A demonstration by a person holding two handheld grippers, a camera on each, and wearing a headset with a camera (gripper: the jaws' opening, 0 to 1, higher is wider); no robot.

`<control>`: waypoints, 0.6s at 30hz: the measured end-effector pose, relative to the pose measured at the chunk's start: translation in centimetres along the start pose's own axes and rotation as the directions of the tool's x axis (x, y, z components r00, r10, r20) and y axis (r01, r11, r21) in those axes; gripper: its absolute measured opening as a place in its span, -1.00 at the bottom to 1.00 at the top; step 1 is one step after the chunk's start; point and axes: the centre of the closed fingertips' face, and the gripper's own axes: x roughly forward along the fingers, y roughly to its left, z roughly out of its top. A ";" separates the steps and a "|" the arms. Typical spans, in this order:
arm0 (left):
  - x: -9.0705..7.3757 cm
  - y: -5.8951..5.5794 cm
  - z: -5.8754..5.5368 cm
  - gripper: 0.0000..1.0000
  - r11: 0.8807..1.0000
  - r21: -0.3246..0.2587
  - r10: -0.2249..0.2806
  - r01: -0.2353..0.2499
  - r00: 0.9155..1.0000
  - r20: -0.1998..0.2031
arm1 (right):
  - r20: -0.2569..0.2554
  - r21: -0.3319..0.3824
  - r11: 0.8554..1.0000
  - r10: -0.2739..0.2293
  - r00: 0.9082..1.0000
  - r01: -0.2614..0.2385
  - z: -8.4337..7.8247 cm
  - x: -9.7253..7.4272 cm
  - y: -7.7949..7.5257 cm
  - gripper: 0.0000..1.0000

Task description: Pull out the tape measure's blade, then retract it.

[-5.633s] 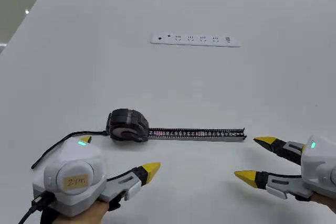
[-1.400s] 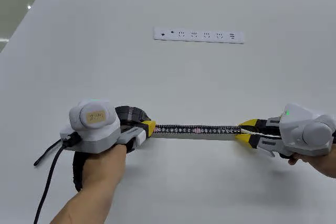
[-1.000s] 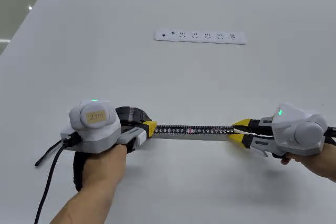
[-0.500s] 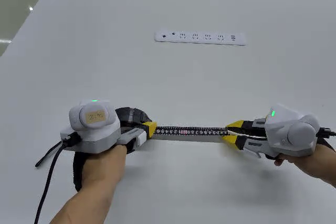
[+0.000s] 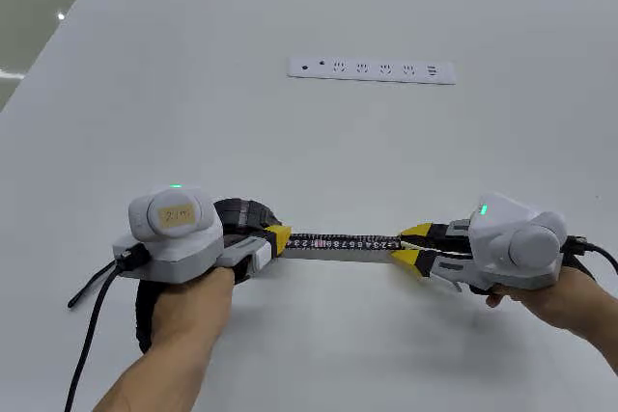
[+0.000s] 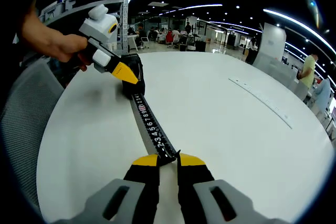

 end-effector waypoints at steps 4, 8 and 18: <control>0.0 0.0 0.0 0.22 1.000 -0.001 -0.001 0.001 1.000 -0.001 | 0.002 -0.001 1.000 0.001 1.000 -0.001 0.1 0.0 0.0 -0.78; 0.0 0.0 0.0 0.22 1.000 -0.001 -0.002 0.002 1.000 -0.002 | 0.002 0.000 1.000 0.002 1.000 -0.002 0.2 0.0 0.0 -0.78; -0.1 -0.1 -0.1 0.22 1.000 -0.008 -0.006 0.006 1.000 -0.007 | 0.013 0.003 1.000 0.022 1.000 -0.022 1.2 1.2 0.8 -0.78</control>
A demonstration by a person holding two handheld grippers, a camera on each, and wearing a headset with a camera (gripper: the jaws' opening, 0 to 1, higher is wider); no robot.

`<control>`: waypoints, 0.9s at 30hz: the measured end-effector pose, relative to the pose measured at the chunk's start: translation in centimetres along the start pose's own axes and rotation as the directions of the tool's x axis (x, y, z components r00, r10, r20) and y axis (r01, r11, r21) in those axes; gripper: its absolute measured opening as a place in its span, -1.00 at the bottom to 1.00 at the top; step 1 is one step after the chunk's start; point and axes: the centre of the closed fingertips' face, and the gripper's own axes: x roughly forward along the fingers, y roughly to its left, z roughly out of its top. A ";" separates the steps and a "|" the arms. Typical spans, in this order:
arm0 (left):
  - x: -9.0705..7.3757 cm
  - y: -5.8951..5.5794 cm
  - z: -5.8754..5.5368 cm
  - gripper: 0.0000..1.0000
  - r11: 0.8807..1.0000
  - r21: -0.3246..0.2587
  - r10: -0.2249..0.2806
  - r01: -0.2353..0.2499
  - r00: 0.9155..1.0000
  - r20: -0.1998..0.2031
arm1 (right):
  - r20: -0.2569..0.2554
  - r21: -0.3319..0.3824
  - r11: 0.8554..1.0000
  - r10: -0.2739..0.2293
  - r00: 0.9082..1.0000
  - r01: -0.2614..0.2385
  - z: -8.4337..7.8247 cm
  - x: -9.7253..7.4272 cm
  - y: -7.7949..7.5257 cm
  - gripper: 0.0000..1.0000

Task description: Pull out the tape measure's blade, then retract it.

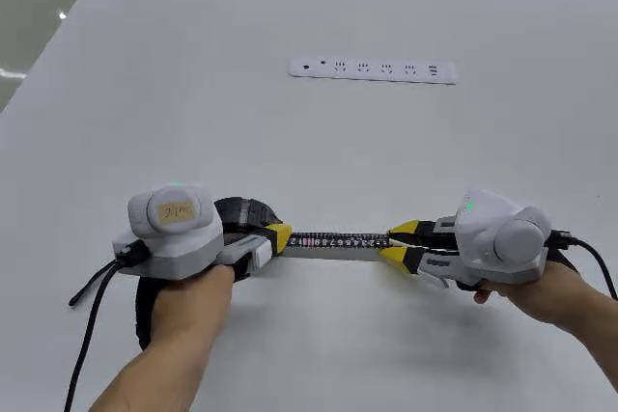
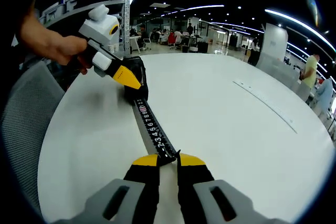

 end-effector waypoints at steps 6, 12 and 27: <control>0.0 0.0 0.0 0.23 1.000 -0.001 -0.002 0.002 1.000 -0.002 | 0.003 0.002 1.000 0.007 1.000 -0.007 0.3 0.5 0.4 -0.78; 0.0 0.0 0.1 0.23 1.000 -0.003 -0.003 0.003 1.000 -0.003 | 0.008 0.002 1.000 0.011 1.000 -0.011 0.8 1.0 0.7 -0.78; 0.0 0.0 0.1 0.23 1.000 -0.007 -0.005 0.005 1.000 -0.005 | 0.023 0.000 1.000 0.030 0.999 -0.030 2.1 2.9 1.7 -0.78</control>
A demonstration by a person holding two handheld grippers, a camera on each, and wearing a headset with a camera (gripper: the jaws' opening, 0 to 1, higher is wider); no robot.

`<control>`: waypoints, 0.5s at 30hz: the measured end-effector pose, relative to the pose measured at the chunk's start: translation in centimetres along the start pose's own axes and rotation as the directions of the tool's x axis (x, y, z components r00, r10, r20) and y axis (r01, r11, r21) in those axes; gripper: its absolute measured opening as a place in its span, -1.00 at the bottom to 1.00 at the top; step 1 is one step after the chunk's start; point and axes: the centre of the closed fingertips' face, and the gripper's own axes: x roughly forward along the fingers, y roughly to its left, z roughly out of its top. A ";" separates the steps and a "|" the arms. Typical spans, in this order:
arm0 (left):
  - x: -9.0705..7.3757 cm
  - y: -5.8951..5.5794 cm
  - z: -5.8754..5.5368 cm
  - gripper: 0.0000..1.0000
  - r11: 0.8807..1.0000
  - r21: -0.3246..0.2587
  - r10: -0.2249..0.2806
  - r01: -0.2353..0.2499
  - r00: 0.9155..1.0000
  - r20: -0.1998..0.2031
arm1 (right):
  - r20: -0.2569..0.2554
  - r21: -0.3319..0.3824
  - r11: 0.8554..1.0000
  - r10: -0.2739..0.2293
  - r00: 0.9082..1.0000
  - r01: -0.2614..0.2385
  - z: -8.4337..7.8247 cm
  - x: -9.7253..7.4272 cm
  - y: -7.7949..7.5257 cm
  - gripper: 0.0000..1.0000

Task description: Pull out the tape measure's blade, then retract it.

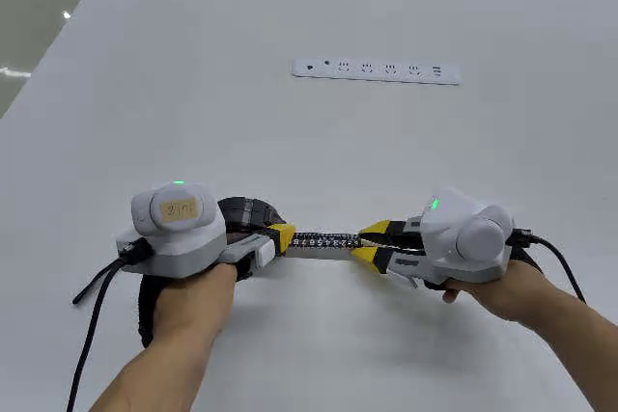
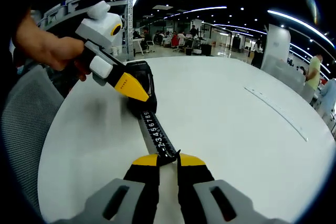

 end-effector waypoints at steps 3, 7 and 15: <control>0.0 0.0 0.0 0.23 1.000 0.000 0.000 0.000 1.000 0.000 | 0.000 0.000 1.000 0.000 1.000 0.000 0.0 0.0 0.0 -0.78; 0.0 0.0 0.0 0.23 1.000 -0.002 0.000 0.000 1.000 0.000 | 0.003 0.000 1.000 0.002 1.000 -0.002 0.2 0.2 0.1 -0.78; 0.0 0.0 0.0 0.23 1.000 -0.012 -0.003 0.003 1.000 0.002 | 0.013 -0.008 1.000 0.018 1.000 -0.017 1.3 1.9 0.9 -0.78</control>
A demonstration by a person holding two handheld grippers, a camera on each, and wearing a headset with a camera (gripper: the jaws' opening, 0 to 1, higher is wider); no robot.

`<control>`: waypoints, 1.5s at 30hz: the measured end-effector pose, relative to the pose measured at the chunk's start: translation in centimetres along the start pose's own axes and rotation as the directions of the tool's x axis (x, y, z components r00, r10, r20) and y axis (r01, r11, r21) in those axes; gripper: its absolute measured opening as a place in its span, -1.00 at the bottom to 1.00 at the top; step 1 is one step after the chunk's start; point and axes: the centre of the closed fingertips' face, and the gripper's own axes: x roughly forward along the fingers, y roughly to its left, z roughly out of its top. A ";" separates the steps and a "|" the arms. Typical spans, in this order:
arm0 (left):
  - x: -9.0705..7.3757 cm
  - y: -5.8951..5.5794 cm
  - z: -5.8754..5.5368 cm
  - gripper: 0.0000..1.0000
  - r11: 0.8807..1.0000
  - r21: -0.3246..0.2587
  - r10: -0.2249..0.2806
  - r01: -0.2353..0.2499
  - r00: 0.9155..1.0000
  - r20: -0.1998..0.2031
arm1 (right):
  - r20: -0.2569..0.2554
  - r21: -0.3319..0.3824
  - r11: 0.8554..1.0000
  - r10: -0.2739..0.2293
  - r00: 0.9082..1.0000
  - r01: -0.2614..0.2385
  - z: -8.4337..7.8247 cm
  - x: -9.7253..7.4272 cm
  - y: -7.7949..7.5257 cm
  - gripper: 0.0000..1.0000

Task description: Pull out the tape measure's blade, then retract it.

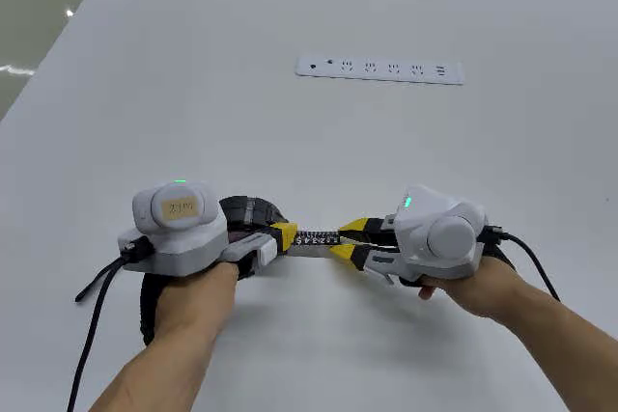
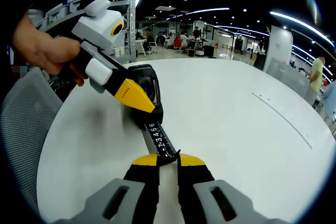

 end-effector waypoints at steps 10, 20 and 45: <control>0.0 0.0 0.0 0.23 1.000 -0.002 0.000 0.000 1.000 -0.002 | 0.007 0.004 1.000 0.003 1.000 -0.003 0.5 0.8 0.4 -0.77; 0.1 0.1 0.0 0.23 1.000 -0.002 -0.002 0.002 1.000 -0.003 | 0.014 0.004 1.000 0.008 1.000 -0.008 0.9 1.7 0.7 -0.77; 0.1 0.2 0.0 0.23 1.000 -0.009 -0.003 0.003 1.000 -0.001 | 0.029 -0.003 1.000 0.028 0.999 -0.028 2.4 3.9 2.1 -0.76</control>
